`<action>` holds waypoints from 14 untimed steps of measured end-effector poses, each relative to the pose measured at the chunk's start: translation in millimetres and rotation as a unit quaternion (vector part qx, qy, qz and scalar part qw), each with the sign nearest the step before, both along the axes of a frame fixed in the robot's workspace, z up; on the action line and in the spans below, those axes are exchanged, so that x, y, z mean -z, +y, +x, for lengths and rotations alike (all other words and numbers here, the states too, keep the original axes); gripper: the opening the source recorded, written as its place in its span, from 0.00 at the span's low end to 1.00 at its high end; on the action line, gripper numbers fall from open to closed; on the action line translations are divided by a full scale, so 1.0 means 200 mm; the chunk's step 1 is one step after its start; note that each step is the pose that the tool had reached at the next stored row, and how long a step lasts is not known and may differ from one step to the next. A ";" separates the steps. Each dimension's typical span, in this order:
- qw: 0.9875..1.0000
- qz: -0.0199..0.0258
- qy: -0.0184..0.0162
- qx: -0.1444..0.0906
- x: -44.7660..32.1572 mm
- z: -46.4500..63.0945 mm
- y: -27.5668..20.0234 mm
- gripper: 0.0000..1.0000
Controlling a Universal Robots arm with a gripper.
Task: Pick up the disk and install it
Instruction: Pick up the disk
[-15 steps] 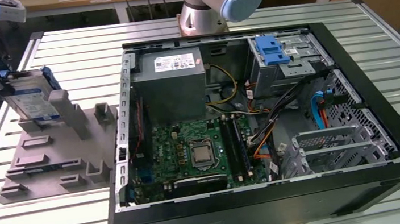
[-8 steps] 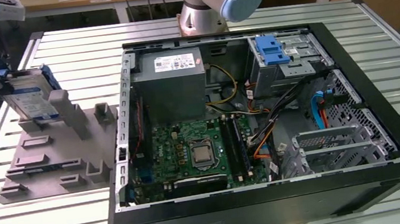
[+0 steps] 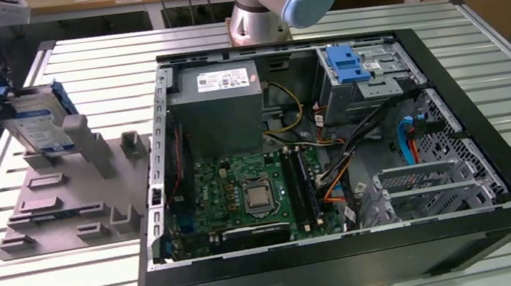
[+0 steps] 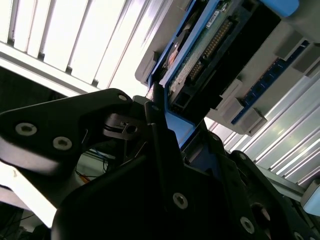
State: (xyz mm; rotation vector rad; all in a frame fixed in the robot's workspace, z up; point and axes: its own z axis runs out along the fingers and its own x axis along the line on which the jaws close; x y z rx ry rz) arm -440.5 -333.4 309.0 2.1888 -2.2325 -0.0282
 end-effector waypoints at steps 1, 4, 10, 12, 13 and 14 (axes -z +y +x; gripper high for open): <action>1.000 0.000 0.000 0.000 -0.003 0.00 0.000 0.36; 1.000 0.000 0.000 0.000 -0.005 0.00 0.000 0.36; 1.000 0.000 0.000 0.000 -0.015 0.00 0.000 0.36; 1.000 0.000 0.000 0.000 -0.016 0.00 0.000 0.36; 1.000 0.000 0.000 0.000 -0.017 0.00 0.000 0.36; 1.000 0.000 0.000 0.000 -0.018 0.00 0.000 0.36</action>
